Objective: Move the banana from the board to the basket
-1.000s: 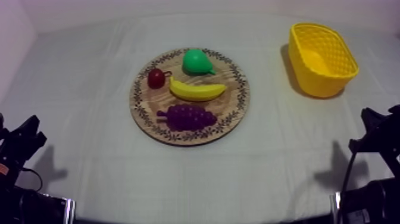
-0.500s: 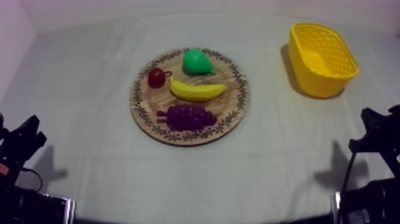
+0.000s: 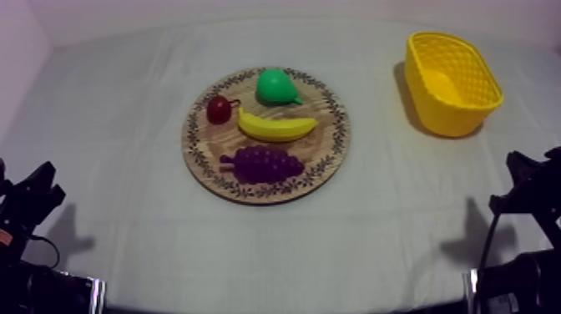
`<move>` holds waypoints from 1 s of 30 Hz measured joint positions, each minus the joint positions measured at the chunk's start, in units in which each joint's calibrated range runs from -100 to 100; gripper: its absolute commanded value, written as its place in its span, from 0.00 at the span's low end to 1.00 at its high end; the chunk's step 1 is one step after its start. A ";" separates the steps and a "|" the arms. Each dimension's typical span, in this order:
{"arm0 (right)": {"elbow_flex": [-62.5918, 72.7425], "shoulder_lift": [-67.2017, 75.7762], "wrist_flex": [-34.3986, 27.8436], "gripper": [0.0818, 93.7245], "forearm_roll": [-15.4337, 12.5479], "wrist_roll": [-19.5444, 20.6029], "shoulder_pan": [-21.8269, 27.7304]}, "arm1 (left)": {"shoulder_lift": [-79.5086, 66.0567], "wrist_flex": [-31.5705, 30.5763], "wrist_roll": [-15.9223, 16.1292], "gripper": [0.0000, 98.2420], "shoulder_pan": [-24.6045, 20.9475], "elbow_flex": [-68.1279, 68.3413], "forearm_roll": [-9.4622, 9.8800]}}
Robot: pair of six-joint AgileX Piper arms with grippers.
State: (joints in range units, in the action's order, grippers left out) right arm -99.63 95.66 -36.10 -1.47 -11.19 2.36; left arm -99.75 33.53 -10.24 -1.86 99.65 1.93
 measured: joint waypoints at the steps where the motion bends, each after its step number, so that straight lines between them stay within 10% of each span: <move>1: 0.00 0.00 0.00 0.00 0.00 0.00 0.00 | 0.00 0.00 0.00 0.00 0.00 0.00 0.00; 30: 0.77 -1.53 -0.69 0.00 -0.20 -1.12 -0.40 | 0.00 0.01 0.00 0.00 0.00 0.00 0.00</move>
State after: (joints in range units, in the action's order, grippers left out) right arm -98.86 94.14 -36.79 -1.67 -12.31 1.96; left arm -99.75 33.53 -10.24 -1.86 99.65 1.93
